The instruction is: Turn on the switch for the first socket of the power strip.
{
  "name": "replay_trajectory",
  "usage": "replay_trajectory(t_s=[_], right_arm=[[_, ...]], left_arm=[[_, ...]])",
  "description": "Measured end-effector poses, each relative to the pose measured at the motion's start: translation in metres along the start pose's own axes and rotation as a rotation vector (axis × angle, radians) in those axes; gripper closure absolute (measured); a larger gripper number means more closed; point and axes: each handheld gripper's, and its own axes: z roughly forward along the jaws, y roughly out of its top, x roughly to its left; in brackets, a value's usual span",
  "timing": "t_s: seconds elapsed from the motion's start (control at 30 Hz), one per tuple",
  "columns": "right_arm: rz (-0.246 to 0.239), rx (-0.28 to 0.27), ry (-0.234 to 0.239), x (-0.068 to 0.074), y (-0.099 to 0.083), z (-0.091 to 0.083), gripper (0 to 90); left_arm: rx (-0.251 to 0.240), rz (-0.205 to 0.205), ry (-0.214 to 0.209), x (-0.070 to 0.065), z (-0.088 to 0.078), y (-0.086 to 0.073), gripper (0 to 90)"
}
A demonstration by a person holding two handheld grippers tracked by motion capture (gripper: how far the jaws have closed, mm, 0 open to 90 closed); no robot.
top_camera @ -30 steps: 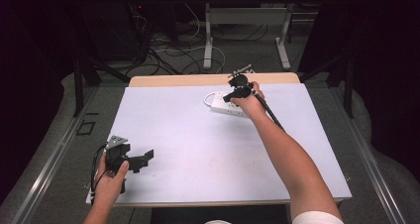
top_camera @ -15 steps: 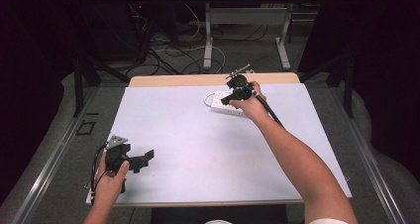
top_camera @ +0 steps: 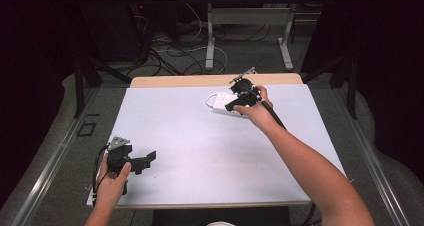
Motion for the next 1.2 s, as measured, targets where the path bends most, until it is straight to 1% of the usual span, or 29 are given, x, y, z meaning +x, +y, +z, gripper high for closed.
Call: replay_trajectory(t_s=[0.03, 0.07, 0.1, 0.13, 0.27, 0.33, 0.43, 0.47, 0.57, 0.67, 0.7, 0.73, 0.83, 0.9, 0.97, 1.0, 1.17, 1.2], right_arm=[[-0.003, -0.009, 0.005, 0.0, -0.002, -0.001, 30.8], [0.009, -0.017, 0.002, -0.001, -0.003, -0.003, 29.5], [0.011, -0.017, 0.0, -0.001, -0.005, -0.005, 27.6], [0.011, -0.022, 0.006, -0.002, -0.006, -0.007, 26.0], [0.02, -0.044, 0.001, -0.004, -0.012, -0.015, 20.2], [0.03, -0.048, 0.0, -0.005, -0.015, -0.019, 17.0], [0.03, -0.065, 0.004, -0.007, -0.02, -0.025, 15.2], [0.034, -0.067, 0.0, -0.008, -0.022, -0.026, 15.2], [0.029, -0.082, 0.002, -0.009, -0.027, -0.031, 15.0], [0.01, -0.091, -0.007, -0.009, -0.033, -0.036, 14.8], [0.009, -0.102, -0.004, -0.009, -0.035, -0.037, 14.2], [0.012, -0.106, -0.006, -0.009, -0.037, -0.039, 12.8], [-0.001, -0.115, -0.015, -0.008, -0.043, -0.044, 7.6], [0.005, -0.125, -0.013, -0.008, -0.047, -0.047, 3.5], [0.012, -0.135, -0.006, -0.008, -0.051, -0.05, 2.1], [0.012, -0.139, -0.015, -0.008, -0.054, -0.052, 0.2], [0.035, -0.159, -0.007, -0.006, -0.066, -0.06, 0.0], [0.034, -0.163, -0.01, -0.006, -0.068, -0.062, 0.0]], left_arm=[[-0.001, 0.0, 0.0, 0.0, 0.0, 0.0, 0.3], [-0.005, 0.0, 0.002, -0.001, 0.0, 0.0, 0.3], [-0.01, -0.01, 0.001, -0.002, 0.001, 0.0, 0.4], [-0.008, -0.008, 0.001, -0.002, 0.001, 0.0, 0.4], [-0.008, -0.007, 0.002, -0.002, 0.001, 0.0, 0.3], [0.003, 0.003, 0.0, -0.001, 0.0, 0.0, 0.4], [-0.005, 0.003, 0.001, -0.002, 0.001, 0.0, 0.4], [0.003, 0.005, -0.001, -0.002, 0.0, 0.0, 0.4], [-0.005, 0.006, 0.001, -0.003, 0.001, 0.0, 0.3], [-0.005, 0.006, 0.001, -0.003, 0.001, 0.0, 0.3], [0.0, 0.005, 0.0, -0.003, 0.001, 0.0, 0.3], [0.003, 0.008, -0.001, -0.002, 0.001, 0.0, 0.3], [0.003, 0.007, -0.001, -0.002, 0.001, 0.0, 0.4], [0.003, 0.008, 0.0, -0.002, 0.001, 0.001, 0.4], [-0.008, 0.006, 0.002, -0.003, 0.001, 0.0, 0.3], [-0.008, 0.007, 0.002, -0.003, 0.001, 0.0, 0.3], [-0.008, 0.011, 0.004, -0.003, 0.001, 0.001, 0.3], [-0.009, 0.01, 0.005, -0.004, 0.001, 0.001, 0.3]])
